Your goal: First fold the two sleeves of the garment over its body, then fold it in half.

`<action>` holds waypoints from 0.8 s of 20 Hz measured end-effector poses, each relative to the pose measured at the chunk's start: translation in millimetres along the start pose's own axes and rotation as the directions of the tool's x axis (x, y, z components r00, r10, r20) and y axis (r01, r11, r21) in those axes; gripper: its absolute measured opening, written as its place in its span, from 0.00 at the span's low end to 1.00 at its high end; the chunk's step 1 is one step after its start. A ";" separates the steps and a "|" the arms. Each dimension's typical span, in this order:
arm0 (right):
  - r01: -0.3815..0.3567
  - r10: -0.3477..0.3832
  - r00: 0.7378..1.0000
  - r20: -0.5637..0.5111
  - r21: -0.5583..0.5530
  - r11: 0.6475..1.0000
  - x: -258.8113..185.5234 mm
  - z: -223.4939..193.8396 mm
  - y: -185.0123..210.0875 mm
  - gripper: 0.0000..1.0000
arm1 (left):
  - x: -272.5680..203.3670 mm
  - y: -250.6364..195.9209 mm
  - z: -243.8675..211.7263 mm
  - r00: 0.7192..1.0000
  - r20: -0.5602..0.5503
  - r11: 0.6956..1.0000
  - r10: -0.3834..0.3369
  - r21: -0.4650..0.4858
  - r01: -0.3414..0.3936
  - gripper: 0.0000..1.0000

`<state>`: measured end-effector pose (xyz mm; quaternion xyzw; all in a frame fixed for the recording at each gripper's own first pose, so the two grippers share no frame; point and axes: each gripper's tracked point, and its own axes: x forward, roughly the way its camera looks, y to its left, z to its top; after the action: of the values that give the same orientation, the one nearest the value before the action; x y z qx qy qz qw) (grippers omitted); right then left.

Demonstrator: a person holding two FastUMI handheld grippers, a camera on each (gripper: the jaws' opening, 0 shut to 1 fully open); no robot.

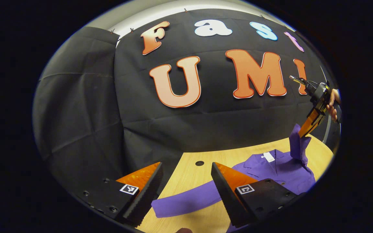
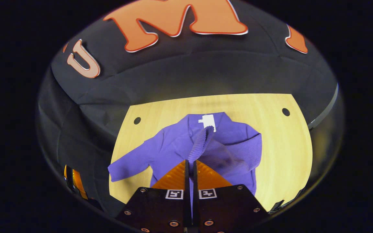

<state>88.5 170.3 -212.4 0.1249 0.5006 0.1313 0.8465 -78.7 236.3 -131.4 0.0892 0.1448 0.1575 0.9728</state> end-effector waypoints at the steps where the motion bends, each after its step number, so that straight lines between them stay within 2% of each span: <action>1: -0.010 0.010 1.000 -0.003 0.003 1.000 4.3 -2.2 10.7 0.03 | 2.3 6.3 -2.8 1.000 -0.007 1.000 0.004 0.000 -0.004 0.93; 6: -0.109 0.109 0.994 0.002 0.036 0.993 13.3 -10.8 53.8 0.05 | 16.0 24.9 -26.9 0.998 -0.060 1.000 0.009 -0.005 -0.009 0.93; 8: -0.139 0.138 0.990 0.041 0.034 0.990 9.4 -3.7 59.8 0.10 | 24.6 28.7 -35.1 0.996 -0.084 1.000 0.006 -0.004 -0.006 0.93; 11: -0.153 0.150 0.982 0.114 0.017 0.988 -8.8 6.8 57.7 0.31 | 36.2 32.2 -42.3 0.994 -0.112 1.000 0.008 -0.004 -0.008 0.93; 12: -0.148 0.146 0.978 0.151 0.004 0.989 -16.5 14.0 50.7 0.36 | 40.4 32.1 -47.3 0.992 -0.126 1.000 0.011 -0.009 -0.013 0.93; 14: -0.127 0.127 0.966 0.225 -0.014 0.992 -32.9 26.1 33.4 0.53 | 46.9 31.1 -55.8 0.986 -0.164 0.999 0.009 -0.034 -0.015 0.94; 15: -0.109 0.109 0.958 0.267 -0.016 0.994 -41.8 32.9 22.6 0.68 | 50.9 29.5 -61.0 0.981 -0.194 0.999 0.005 -0.051 -0.016 0.94; 16: -0.090 0.090 0.946 0.310 -0.016 0.996 -53.3 40.9 11.5 0.63 | 54.1 29.0 -71.7 0.973 -0.230 0.998 0.006 -0.066 -0.021 0.94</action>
<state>98.6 159.2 -145.8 0.1659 0.3548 0.1490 0.9080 -59.9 290.6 -206.4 0.0380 0.2503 0.1782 0.9509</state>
